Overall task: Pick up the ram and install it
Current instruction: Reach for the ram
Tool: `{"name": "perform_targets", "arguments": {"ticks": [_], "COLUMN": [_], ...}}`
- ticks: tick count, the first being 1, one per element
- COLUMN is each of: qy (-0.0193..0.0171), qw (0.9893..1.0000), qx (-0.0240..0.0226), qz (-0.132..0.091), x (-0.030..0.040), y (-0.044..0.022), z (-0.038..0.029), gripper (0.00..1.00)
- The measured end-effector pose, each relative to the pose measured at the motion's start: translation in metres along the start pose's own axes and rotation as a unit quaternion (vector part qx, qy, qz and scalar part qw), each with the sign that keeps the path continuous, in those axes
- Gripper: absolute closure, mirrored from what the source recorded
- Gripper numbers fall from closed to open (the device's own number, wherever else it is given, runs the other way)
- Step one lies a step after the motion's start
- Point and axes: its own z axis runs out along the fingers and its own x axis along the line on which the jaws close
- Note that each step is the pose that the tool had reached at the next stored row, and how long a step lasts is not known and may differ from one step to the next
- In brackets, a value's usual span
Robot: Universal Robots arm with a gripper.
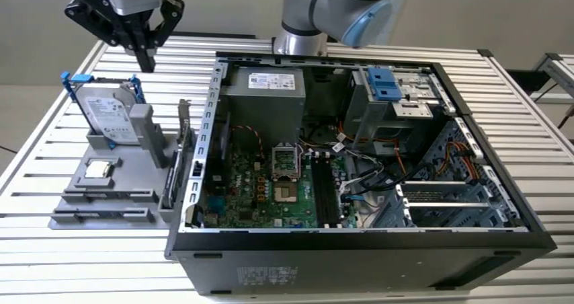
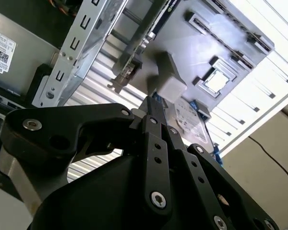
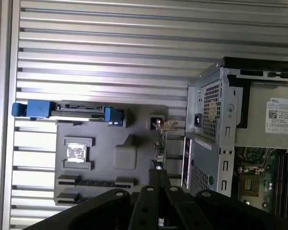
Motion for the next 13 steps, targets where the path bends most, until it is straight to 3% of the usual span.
{"name": "perform_targets", "arguments": {"ticks": [13], "qy": [0.0005], "qw": [0.9999], "qx": [-0.0002], "qz": [-0.01], "x": [0.0132], "y": [0.0006], "z": [-0.0002], "gripper": [1.0]}}
